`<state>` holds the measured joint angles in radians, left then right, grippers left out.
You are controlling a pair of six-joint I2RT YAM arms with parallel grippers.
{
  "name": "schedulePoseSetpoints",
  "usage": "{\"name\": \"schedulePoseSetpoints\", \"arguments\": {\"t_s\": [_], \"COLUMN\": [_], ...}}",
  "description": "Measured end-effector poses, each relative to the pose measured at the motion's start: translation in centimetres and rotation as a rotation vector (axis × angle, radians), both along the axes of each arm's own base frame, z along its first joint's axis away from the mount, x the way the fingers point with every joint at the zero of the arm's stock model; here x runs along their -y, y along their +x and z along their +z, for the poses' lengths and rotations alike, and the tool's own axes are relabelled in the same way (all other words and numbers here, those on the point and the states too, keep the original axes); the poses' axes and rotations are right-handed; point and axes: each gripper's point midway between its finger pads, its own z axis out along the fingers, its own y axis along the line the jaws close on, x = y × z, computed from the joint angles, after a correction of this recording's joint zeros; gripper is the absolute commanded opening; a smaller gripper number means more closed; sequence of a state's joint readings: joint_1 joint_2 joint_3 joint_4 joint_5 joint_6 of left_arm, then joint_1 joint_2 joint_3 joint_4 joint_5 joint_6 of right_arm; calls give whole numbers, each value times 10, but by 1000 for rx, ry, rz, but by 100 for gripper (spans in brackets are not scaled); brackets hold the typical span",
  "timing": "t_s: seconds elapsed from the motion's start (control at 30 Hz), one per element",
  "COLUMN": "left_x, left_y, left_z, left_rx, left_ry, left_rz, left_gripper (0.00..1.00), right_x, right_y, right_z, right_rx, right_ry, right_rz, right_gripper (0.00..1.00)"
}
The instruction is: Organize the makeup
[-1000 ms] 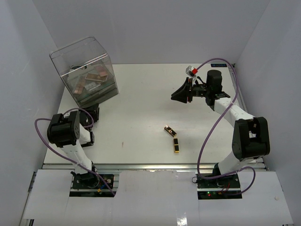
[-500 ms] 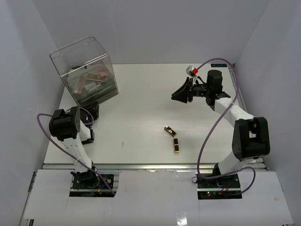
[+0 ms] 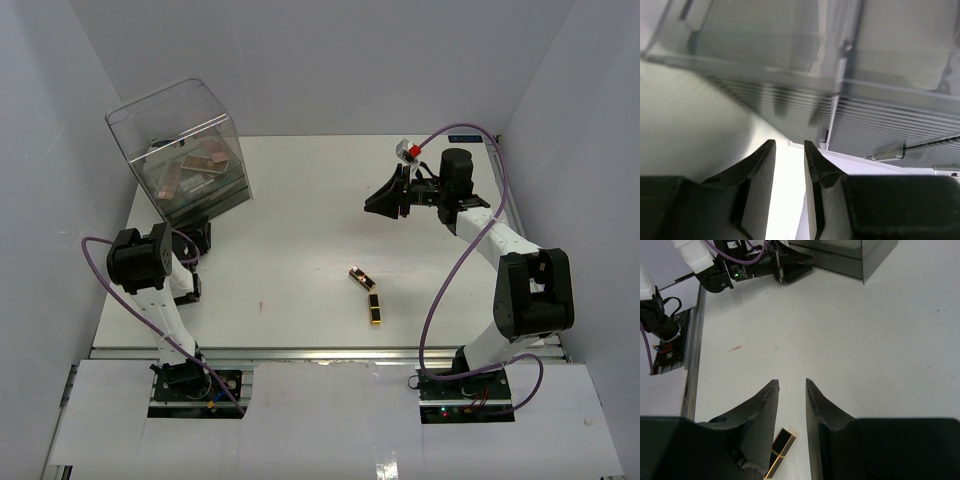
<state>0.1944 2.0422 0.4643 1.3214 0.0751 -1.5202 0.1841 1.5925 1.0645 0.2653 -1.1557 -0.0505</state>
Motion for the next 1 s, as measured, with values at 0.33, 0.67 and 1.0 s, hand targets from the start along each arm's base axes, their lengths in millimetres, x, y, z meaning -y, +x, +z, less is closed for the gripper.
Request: {"name": "schedulePoseSetpoints", "arguments": {"t_s": [0.33, 0.67, 1.0], "left_x": [11, 13, 15], "left_y": [-16, -4, 2], "left_z": [-13, -8, -5], "left_rx": [-34, 3, 15], "left_ry": [-50, -44, -39], "left_rz": [-33, -62, -85], "left_gripper": [43, 47, 49], "right_x": [0, 0, 0], "right_y": [2, 2, 3], "right_z": [-8, -9, -12], "right_rx": [-27, -38, -45], "right_ry": [-3, -3, -4], "right_rz": [-2, -3, -3], "right_gripper": [34, 34, 34]}}
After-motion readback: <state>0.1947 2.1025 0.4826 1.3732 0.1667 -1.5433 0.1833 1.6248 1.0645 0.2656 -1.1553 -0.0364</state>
